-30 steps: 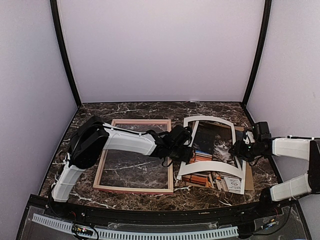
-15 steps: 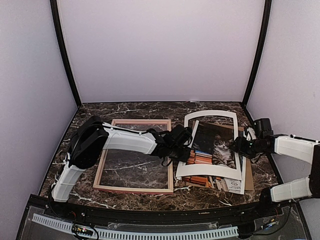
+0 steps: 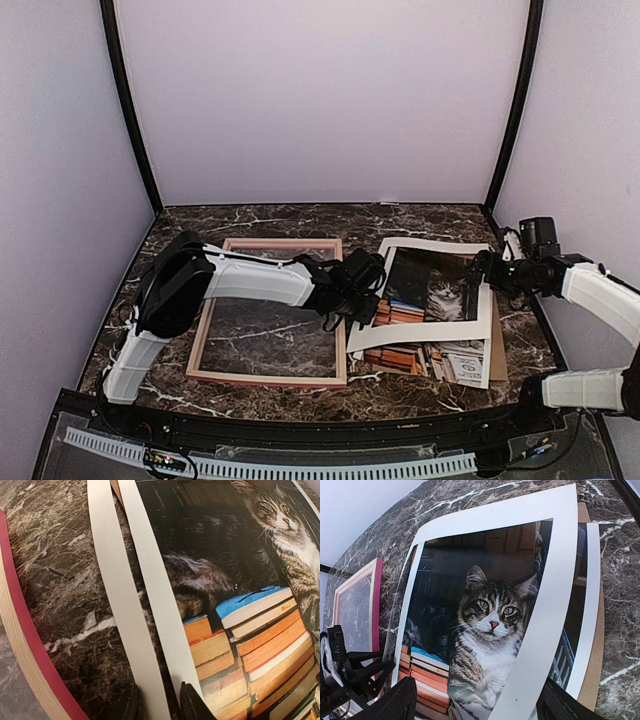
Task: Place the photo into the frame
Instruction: Pick up the mat board from the photo.
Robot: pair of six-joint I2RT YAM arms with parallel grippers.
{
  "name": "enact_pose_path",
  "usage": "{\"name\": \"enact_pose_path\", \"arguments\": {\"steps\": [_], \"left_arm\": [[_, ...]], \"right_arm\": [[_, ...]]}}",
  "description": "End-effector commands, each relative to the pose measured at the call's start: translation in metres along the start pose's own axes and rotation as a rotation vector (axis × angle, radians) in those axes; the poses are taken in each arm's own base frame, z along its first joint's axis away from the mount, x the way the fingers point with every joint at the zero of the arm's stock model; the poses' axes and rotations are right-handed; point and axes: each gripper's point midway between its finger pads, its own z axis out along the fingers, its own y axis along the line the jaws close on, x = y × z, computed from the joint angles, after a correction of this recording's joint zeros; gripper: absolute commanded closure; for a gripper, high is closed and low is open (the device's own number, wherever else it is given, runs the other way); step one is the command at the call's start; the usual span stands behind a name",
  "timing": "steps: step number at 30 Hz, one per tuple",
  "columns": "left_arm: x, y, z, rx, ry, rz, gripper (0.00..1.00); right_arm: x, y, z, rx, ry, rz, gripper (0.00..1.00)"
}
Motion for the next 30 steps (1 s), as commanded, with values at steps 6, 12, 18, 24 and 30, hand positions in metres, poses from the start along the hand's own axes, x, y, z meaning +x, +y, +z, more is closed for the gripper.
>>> {"name": "enact_pose_path", "arguments": {"steps": [6, 12, 18, 24, 30], "left_arm": [[-0.052, 0.007, -0.044, -0.013, -0.095, 0.012, 0.76], [-0.070, 0.006, -0.054, -0.013, -0.124, 0.025, 0.76], [-0.092, 0.004, -0.070, -0.021, -0.161, 0.045, 0.77], [-0.097, 0.023, -0.085, -0.091, -0.167, 0.059, 0.77], [-0.086, 0.057, -0.100, -0.186, -0.151, 0.055, 0.79]], "right_arm": [[-0.008, 0.000, -0.010, 0.027, -0.018, -0.007, 0.15], [-0.017, 0.005, -0.019, 0.030, -0.040, -0.016, 0.14], [-0.038, 0.020, -0.039, 0.010, -0.093, -0.035, 0.12], [-0.050, 0.032, -0.052, -0.016, -0.117, -0.047, 0.11], [-0.051, 0.037, -0.057, -0.038, -0.119, -0.054, 0.10]]}}
